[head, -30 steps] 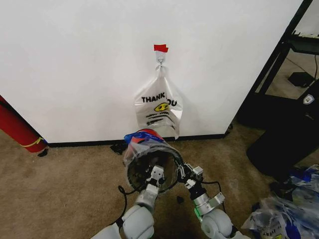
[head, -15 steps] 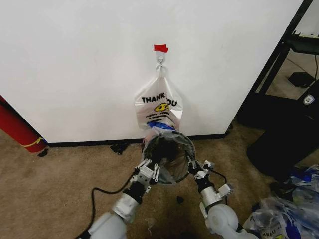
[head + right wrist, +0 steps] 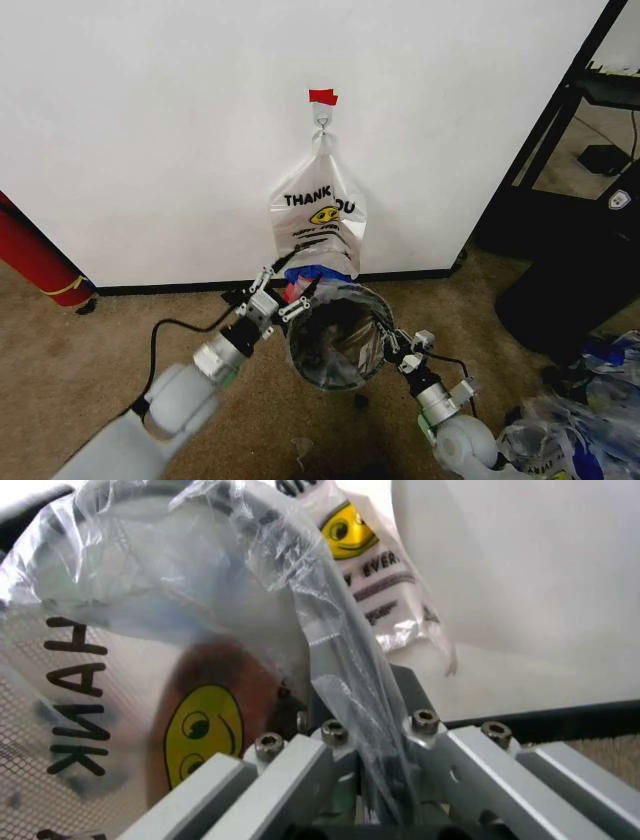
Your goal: Pick up the garbage bag from the wall and place it over the trash bin.
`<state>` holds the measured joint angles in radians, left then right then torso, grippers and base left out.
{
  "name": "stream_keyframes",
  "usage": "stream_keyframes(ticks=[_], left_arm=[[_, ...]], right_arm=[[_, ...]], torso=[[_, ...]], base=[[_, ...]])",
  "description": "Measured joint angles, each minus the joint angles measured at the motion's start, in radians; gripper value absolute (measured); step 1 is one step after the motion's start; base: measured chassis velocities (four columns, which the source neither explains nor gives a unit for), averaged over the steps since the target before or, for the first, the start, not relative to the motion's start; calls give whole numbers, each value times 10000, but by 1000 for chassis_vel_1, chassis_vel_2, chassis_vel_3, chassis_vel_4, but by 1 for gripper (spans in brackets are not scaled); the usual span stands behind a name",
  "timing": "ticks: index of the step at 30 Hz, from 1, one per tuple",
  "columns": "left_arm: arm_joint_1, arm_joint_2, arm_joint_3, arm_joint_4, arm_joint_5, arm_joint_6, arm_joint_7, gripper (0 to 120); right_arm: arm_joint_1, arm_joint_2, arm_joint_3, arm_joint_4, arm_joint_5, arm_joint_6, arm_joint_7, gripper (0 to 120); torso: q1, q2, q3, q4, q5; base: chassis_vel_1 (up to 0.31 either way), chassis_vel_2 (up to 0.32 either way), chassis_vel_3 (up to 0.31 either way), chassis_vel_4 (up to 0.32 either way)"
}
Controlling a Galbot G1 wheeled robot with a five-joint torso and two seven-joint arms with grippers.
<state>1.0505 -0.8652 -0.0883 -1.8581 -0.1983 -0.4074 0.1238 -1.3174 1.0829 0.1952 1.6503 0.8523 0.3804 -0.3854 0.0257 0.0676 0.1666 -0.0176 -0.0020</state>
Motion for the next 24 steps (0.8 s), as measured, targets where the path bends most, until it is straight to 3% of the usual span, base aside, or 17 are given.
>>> stream_keyframes(ticks=[4,11,24], left_arm=[[-261,-46,83,523,-36,-224,418,98],[-754,-233,225,1425,128,-411,834,100],[-1199,-289,237,2322,223,-662,1328,100]], right_arm=[[-111,-27,160,-2,-71,96,-235,0],[-187,-46,281,79,-287,175,-685,0],[-242,-22,282,118,-622,217,-1484,0]], torso=[[0,0,0,3,0],[0,0,0,1,0],[0,0,0,0,-1]], base=[[0,0,0,0],[0,0,0,0],[0,0,0,0]])
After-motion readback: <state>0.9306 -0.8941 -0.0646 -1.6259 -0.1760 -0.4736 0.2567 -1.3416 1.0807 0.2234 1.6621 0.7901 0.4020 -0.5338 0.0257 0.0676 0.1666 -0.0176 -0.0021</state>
